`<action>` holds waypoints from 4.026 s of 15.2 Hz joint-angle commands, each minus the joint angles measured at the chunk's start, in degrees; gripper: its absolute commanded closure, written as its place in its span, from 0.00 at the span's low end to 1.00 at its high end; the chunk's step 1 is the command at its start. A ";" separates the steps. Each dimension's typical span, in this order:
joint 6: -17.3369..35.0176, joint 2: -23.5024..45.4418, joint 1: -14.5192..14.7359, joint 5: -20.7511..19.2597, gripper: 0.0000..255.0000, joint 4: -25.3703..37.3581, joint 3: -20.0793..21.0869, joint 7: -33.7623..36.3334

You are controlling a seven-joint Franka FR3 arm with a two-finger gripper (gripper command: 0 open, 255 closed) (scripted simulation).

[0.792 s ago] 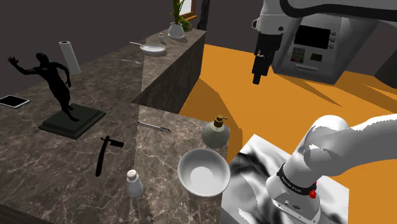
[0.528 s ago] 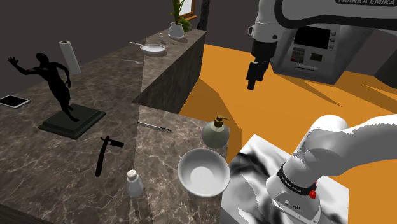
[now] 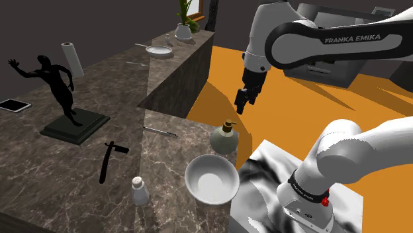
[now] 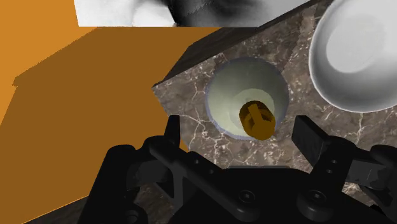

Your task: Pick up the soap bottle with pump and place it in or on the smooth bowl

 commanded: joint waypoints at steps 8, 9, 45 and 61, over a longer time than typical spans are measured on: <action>17.39 7.15 1.45 3.22 0.00 -6.85 4.98 6.74; 18.33 7.58 1.44 3.24 0.00 -7.36 5.05 6.75; 8.20 4.24 1.29 2.79 1.00 -0.56 4.21 6.49; -4.11 1.20 4.06 5.84 1.00 8.98 8.94 12.91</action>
